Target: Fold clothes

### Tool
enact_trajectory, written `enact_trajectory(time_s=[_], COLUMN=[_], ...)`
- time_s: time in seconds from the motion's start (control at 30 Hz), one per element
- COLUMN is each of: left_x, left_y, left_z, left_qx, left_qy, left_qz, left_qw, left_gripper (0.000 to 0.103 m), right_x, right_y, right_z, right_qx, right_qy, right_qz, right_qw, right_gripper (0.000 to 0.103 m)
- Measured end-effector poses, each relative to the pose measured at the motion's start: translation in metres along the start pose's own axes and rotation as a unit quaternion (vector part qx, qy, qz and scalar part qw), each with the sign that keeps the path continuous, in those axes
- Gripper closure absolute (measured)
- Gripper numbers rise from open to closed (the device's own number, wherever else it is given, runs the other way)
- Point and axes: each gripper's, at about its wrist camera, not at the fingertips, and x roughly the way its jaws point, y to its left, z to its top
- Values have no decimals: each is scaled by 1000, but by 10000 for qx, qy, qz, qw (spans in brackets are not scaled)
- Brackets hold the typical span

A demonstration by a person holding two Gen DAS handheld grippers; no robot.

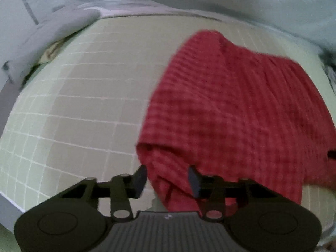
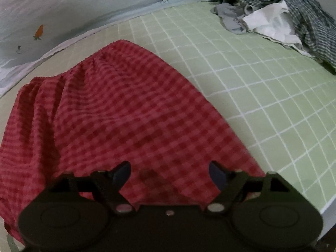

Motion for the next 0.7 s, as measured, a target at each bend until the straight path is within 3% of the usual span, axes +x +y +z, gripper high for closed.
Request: enact_trajectory(time_s=[0.1,0.13,0.3,0.47,0.6,0.7], left_x=[3,5,17,29,35,35], left_y=[-9,-11,-18,-26,-22,-6], left_z=[-12,-14,-25,-35,-32,-28], left_qx=[517,685,1444,2193,2110,1730], left_qy=[44,32,-75,-182,-391,-459], left_qz=[43,92,348,602,687,827], left_qw=[9986,9976,9889,9736,9743,9804], left_gripper=[91,92,88,81,81,101], right_x=[1,1,0,-1,0,0], right_y=[0,1,8,18,24,26], right_z=[-10,-14,-34,-40,-44,-45], right_qx=[-13,-27,-160,-291,-367,-328], right_qy=[68,99,120,97,82,79], right_qz=[-95,-118,-256,-399,-533,-579], right_qw=[9999,9999,9995,9987,9979,9978], right_gripper=[20,20,19,17,15,14])
